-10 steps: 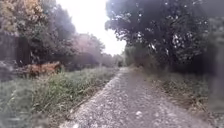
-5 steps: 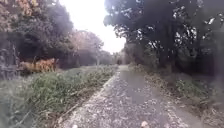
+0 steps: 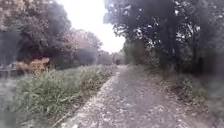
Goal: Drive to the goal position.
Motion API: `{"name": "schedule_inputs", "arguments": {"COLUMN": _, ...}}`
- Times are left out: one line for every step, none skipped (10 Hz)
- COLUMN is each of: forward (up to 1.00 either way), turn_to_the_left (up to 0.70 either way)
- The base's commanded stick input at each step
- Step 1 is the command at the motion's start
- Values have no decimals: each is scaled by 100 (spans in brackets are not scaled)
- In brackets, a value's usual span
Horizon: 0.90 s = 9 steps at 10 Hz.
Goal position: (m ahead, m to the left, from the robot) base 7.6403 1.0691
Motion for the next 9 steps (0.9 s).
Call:
{"name": "schedule_inputs", "arguments": {"forward": 60, "turn_to_the_left": -11}}
{"name": "schedule_inputs", "arguments": {"forward": 60, "turn_to_the_left": -11}}
{"name": "schedule_inputs", "arguments": {"forward": 60, "turn_to_the_left": -11}}
{"name": "schedule_inputs", "arguments": {"forward": 60, "turn_to_the_left": -11}}
{"name": "schedule_inputs", "arguments": {"forward": 60, "turn_to_the_left": -11}}
{"name": "schedule_inputs", "arguments": {"forward": 60, "turn_to_the_left": -11}}
{"name": "schedule_inputs", "arguments": {"forward": 60, "turn_to_the_left": -11}}
{"name": "schedule_inputs", "arguments": {"forward": 60, "turn_to_the_left": -11}}
{"name": "schedule_inputs", "arguments": {"forward": 60, "turn_to_the_left": -11}}
